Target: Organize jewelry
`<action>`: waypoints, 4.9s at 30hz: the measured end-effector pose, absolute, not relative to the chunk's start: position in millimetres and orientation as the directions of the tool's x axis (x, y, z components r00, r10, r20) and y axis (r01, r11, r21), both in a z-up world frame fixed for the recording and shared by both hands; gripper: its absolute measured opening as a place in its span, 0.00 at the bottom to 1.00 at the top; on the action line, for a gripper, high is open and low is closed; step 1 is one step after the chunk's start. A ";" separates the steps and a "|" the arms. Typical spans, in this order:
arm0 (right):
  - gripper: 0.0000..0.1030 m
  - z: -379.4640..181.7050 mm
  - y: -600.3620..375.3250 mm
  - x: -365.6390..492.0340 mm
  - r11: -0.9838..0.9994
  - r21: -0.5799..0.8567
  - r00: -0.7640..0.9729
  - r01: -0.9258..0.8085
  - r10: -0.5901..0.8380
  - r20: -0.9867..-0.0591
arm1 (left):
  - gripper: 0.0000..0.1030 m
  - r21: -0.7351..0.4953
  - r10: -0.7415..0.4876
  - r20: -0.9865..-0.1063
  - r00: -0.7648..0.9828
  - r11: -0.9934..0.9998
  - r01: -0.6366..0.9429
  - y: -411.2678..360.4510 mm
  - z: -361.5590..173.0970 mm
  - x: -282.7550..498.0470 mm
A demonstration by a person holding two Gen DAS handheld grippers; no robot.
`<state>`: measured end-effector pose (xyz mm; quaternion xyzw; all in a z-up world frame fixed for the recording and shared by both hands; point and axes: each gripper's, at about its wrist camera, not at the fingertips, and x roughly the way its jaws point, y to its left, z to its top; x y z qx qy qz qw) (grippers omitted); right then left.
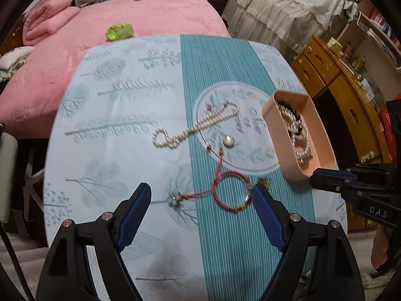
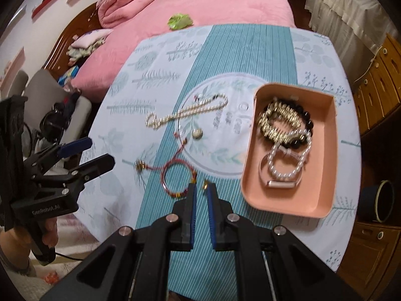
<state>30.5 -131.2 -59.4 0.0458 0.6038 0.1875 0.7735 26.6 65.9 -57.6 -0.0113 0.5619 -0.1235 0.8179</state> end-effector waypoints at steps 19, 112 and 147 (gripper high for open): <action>0.08 -108.6 -122.6 7.8 0.918 0.341 0.108 -0.204 0.367 -0.924 | 0.67 -0.097 -0.234 -0.955 0.185 0.830 0.549 4.4 -117.4 59.2; 0.18 -143.8 -87.8 41.8 0.955 0.203 0.237 -0.216 0.253 -0.938 | 0.23 -0.327 -0.344 -0.937 -0.053 0.817 0.475 37.6 -146.9 60.2; 0.17 -79.2 -152.6 16.3 0.959 0.231 0.363 -0.162 0.275 -0.890 | 0.09 -0.122 -0.138 -0.989 0.057 0.967 0.225 -17.4 -127.7 55.1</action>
